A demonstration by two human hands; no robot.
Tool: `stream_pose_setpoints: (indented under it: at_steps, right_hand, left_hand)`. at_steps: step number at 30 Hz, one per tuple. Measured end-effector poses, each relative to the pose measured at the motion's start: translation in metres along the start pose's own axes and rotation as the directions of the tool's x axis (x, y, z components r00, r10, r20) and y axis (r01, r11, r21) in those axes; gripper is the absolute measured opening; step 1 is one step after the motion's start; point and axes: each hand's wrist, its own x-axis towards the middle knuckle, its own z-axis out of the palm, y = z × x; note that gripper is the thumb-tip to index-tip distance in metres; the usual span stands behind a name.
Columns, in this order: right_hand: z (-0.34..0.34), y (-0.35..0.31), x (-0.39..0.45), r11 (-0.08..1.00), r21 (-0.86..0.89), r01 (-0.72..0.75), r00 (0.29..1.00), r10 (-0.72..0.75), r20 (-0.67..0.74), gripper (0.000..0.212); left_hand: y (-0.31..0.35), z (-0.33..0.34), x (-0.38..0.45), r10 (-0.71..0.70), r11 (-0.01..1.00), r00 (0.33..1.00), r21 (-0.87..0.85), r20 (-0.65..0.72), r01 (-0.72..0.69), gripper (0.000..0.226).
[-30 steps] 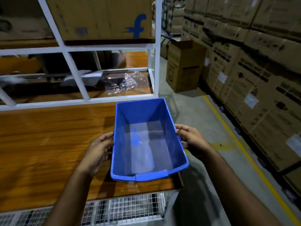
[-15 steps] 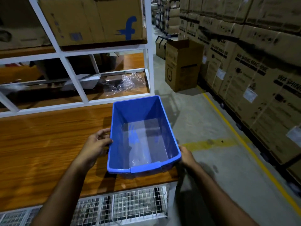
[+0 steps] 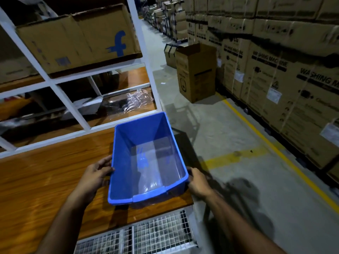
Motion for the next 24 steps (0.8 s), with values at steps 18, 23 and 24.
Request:
stream_pose_setpoints:
  at_steps: [18,23,24]
  right_hand:
    - [-0.002,0.016,0.003,0.998,-0.059,0.002,1.000,0.000,0.019,0.026]
    - [-0.005,0.018,0.003,1.000,-0.020,0.003,1.000,-0.002,0.026,0.029]
    - [-0.005,0.017,0.003,1.000,-0.012,-0.013,1.000,0.013,0.025,0.028]
  left_hand:
    - [-0.002,0.001,0.004,-0.040,0.998,0.999,0.053,0.032,0.038,0.045]
    - [0.000,0.004,0.000,-0.048,0.997,0.999,0.058,0.024,0.046,0.043]
    - [-0.001,0.004,0.000,-0.049,0.997,0.999,0.058,0.022,0.047,0.043]
